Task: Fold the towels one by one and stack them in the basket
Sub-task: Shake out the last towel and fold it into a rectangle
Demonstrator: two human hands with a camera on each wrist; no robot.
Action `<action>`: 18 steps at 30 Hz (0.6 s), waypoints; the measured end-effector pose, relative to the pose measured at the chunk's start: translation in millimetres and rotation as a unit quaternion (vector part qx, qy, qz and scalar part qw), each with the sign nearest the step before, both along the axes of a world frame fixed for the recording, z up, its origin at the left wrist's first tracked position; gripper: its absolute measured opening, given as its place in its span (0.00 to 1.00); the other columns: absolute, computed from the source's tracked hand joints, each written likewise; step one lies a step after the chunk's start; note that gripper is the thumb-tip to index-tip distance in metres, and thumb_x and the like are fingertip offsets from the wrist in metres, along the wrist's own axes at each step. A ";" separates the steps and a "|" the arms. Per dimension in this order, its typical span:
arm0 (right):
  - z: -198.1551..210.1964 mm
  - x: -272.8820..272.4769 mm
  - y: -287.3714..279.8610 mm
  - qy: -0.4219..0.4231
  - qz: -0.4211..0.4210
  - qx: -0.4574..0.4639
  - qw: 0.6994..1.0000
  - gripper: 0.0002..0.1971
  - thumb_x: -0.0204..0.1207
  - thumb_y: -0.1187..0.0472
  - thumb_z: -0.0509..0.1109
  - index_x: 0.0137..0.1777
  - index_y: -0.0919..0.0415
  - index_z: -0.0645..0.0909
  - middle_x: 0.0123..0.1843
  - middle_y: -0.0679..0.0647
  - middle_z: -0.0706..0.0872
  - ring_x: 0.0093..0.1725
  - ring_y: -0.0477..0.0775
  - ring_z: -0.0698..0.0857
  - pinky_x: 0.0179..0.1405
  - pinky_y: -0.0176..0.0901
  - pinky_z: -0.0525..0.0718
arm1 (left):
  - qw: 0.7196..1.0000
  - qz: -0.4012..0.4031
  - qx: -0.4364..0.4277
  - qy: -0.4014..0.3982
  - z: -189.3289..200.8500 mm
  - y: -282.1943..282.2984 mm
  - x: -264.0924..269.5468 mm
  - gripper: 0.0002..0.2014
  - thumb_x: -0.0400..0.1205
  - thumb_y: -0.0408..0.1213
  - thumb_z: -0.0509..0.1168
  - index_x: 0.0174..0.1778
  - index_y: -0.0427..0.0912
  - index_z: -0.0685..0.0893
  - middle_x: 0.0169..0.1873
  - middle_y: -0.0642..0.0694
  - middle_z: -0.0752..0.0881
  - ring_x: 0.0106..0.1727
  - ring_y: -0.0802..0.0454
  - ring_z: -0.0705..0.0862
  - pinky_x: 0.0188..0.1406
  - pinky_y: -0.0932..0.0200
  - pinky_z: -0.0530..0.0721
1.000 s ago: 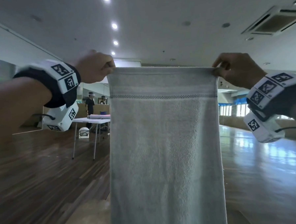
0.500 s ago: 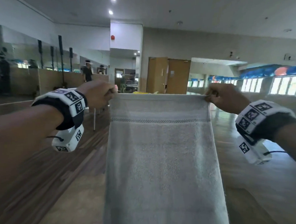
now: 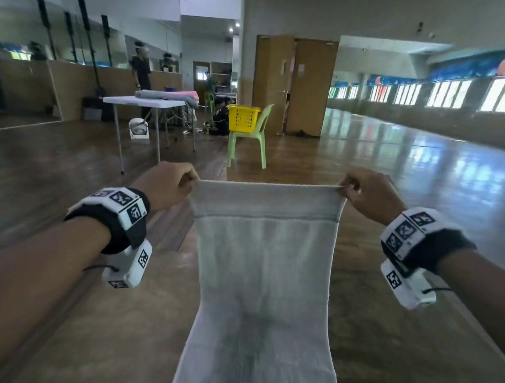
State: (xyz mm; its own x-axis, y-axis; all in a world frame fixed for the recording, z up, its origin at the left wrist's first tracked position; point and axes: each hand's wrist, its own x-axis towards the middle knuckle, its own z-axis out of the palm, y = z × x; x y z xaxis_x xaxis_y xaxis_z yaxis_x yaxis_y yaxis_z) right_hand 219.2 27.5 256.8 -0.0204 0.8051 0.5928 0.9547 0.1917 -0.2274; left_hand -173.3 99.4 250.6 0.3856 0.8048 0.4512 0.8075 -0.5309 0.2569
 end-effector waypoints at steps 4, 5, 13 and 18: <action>-91.9 6.0 -24.6 0.016 0.027 -0.081 0.996 0.12 0.68 0.65 0.73 0.34 0.45 0.80 0.38 0.42 0.86 0.39 0.50 0.84 0.46 0.52 0.82 | 0.988 -0.009 -0.132 0.084 -82.1 -30.0 9.0 0.05 0.80 0.39 0.64 0.46 0.45 0.84 0.39 0.51 0.84 0.43 0.50 0.83 0.38 0.59 0.74; -116.2 6.0 -35.6 0.010 0.046 -0.096 0.994 0.12 0.67 0.66 0.74 0.35 0.46 0.80 0.37 0.42 0.86 0.37 0.50 0.85 0.44 0.52 0.82 | 0.979 -0.010 -0.164 0.118 -101.4 -39.7 9.8 0.06 0.81 0.41 0.63 0.47 0.44 0.84 0.39 0.53 0.83 0.42 0.52 0.81 0.34 0.64 0.71; -262.0 1.4 -111.0 -0.064 0.145 -0.281 0.946 0.06 0.67 0.54 0.64 0.39 0.46 0.84 0.38 0.40 0.89 0.39 0.44 0.87 0.46 0.44 0.82 | 0.913 -0.077 -0.322 0.238 -226.3 -95.8 -4.3 0.06 0.78 0.43 0.66 0.46 0.50 0.88 0.45 0.55 0.88 0.42 0.57 0.83 0.40 0.65 0.75; -289.0 3.2 -117.7 -0.149 0.182 -0.288 0.928 0.05 0.62 0.53 0.73 0.37 0.40 0.84 0.38 0.36 0.86 0.39 0.39 0.86 0.40 0.47 0.83 | 0.924 -0.074 -0.314 0.207 -252.8 -105.2 -8.5 0.03 0.76 0.41 0.67 0.36 0.48 0.84 0.40 0.54 0.85 0.42 0.55 0.82 0.40 0.62 0.76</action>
